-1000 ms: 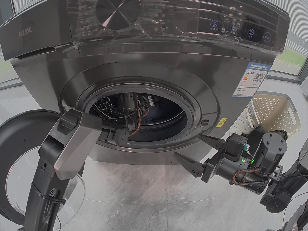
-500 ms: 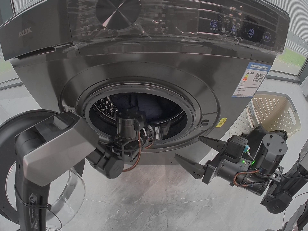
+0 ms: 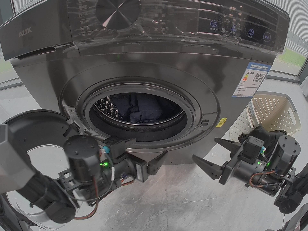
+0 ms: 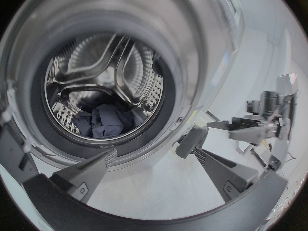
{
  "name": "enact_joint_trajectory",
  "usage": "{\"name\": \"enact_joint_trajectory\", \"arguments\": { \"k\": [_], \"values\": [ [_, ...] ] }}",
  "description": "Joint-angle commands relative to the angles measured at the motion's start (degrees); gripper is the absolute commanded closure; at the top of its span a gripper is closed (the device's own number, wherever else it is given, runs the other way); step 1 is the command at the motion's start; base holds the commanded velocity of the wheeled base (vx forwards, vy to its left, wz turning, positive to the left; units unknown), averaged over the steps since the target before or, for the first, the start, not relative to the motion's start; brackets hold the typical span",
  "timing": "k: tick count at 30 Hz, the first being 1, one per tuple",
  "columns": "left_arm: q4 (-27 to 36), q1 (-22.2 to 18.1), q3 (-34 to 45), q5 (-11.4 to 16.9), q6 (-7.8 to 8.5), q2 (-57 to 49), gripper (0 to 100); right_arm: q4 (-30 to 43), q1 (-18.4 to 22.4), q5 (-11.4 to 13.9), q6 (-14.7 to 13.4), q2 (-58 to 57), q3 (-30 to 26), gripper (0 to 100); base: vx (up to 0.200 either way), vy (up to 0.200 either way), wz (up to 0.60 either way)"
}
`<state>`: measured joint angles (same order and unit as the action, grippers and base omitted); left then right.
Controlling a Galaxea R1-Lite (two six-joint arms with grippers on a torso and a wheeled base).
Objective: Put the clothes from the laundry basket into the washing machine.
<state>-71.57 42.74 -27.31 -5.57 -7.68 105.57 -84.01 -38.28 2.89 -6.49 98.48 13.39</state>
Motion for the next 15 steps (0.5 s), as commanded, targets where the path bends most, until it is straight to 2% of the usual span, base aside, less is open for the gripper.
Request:
{"name": "enact_joint_trajectory", "arguments": {
  "k": [1, 3, 5, 7, 8, 12, 13, 15],
  "values": [
    [-1.99, 3.14, 10.96, 0.30, 1.88, -17.24, 0, 1.21, 8.22, -0.34, 0.51, -10.58, -6.27, 0, -0.200, 0.000, 0.00],
    [-1.99, 2.88, 12.01, 0.30, 1.97, -18.56, 0, 1.92, 10.15, -0.34, 0.68, -11.73, -7.50, 0, -0.200, 0.000, 0.00],
    [-1.99, 2.26, 14.30, 0.30, 2.14, -21.63, 0, 4.11, 14.90, -0.25, 1.21, -15.42, -10.13, 0, -0.200, 0.000, 0.00],
    [-1.64, 2.00, 15.79, 0.30, 2.14, -24.27, 0, 5.61, 17.18, -0.25, 1.39, -18.06, -11.98, 0, 0.000, 0.000, 0.00],
    [-1.47, 1.91, 16.23, 0.30, 2.14, -24.97, 0, 6.05, 17.62, -0.25, 1.48, -18.85, -12.42, 0, 0.000, 0.000, 0.00],
    [-1.38, 0.33, 19.13, -0.32, 3.11, -28.75, 0, 10.27, 20.35, -0.60, 1.48, -24.74, -13.39, 0, -0.200, 0.000, 0.00],
    [-1.29, -0.55, 20.45, -0.41, 3.99, -30.78, 0, 12.99, 21.58, -0.78, 1.48, -27.72, -13.39, 0, -0.200, 0.000, 0.00],
    [-1.11, -2.31, 22.39, -0.41, 4.43, -33.32, 0, 17.47, 22.63, -0.87, 1.48, -31.94, -13.39, 0, -0.100, 0.000, 0.00]
  ]
}}
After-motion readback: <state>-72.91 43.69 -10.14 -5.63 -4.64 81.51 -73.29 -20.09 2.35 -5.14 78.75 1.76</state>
